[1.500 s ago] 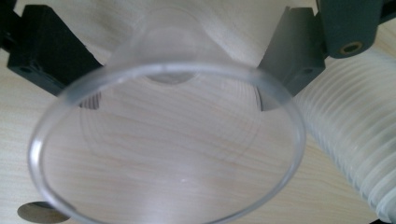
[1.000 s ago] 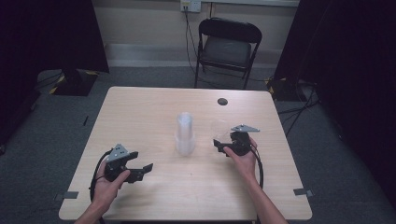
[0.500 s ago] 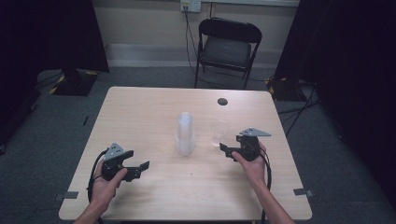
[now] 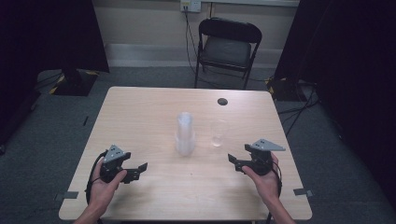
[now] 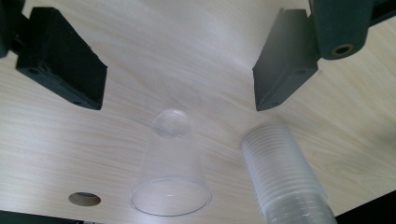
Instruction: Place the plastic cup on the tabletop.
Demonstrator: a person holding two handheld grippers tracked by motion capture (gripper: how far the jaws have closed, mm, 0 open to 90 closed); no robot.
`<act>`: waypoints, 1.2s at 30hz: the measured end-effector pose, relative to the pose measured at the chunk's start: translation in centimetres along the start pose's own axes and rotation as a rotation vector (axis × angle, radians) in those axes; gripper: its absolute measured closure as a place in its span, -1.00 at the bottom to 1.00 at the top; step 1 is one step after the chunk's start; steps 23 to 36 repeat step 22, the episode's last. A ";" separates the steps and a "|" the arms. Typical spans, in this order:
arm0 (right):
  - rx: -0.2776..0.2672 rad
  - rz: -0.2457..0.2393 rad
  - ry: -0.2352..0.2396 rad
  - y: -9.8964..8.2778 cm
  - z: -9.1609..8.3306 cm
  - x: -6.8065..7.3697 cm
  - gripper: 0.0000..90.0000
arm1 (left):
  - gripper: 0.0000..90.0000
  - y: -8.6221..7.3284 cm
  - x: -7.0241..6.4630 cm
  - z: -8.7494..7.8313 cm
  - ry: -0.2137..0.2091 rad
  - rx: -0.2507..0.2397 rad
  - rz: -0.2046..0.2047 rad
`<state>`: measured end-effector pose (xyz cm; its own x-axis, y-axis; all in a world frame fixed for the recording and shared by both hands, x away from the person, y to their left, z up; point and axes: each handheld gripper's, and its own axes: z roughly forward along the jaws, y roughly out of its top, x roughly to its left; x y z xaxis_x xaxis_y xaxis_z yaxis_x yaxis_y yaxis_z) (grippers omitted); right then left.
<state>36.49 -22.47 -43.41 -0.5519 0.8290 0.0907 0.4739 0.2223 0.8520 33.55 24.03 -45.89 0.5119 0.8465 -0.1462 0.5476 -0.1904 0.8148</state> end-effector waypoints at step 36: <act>0.050 0.042 -0.096 -4.6 -3.6 -0.5 -0.63 | -0.60 -1.8 -0.5 -1.3 -0.003 0.004 0.065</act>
